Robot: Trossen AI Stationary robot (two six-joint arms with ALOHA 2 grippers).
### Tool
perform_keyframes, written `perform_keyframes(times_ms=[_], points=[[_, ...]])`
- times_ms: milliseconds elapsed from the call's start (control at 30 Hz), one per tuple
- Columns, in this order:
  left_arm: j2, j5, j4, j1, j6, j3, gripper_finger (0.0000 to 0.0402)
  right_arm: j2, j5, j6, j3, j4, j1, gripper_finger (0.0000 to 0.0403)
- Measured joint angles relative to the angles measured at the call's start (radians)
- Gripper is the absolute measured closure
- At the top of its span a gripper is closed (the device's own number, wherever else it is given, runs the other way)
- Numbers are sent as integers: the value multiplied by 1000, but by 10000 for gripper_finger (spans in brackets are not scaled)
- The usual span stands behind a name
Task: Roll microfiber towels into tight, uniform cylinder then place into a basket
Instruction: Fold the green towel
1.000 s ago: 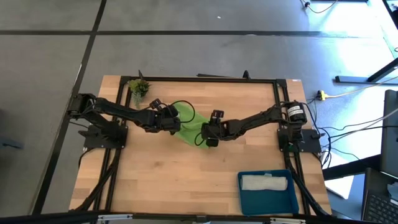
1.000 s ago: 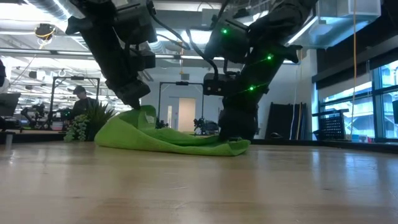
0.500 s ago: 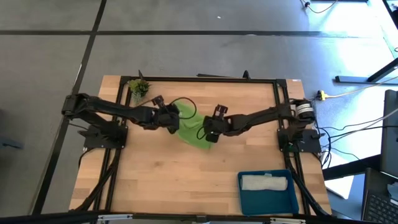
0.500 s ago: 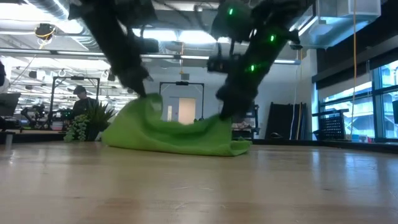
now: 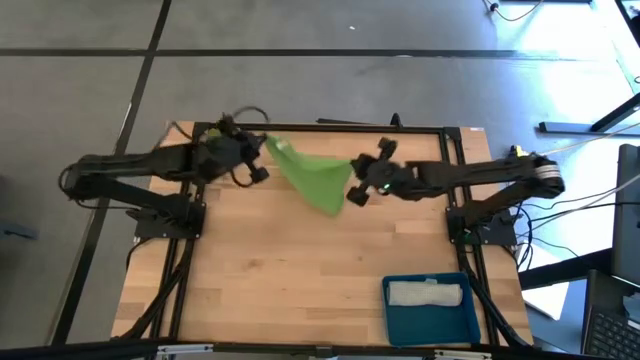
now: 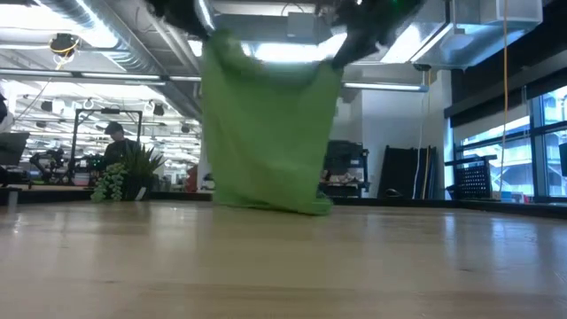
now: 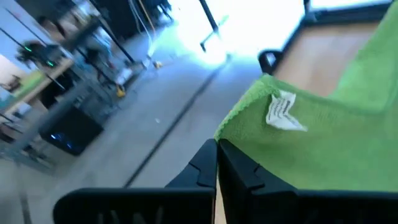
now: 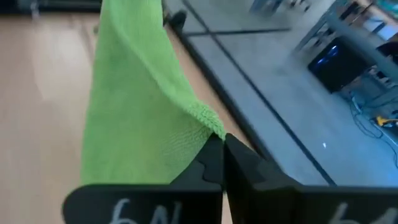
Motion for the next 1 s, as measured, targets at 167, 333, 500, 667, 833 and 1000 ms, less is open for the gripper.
perform_keyframes(times_ms=[167,333,500,667,833,1000], points=[[-31,3,-3,43,96,99,402,-99,56,-42,14,0,-22,401],[-28,3,2,95,151,164,402,-135,78,-132,98,5,-49,402],[-10,6,17,152,183,168,402,-128,77,-213,177,-1,-91,402],[22,74,87,223,232,169,401,-128,72,-255,202,-2,-153,402],[70,169,131,290,304,167,401,-127,28,-265,200,-4,-209,402],[105,249,166,307,336,167,401,-124,39,-315,200,14,-215,402]])
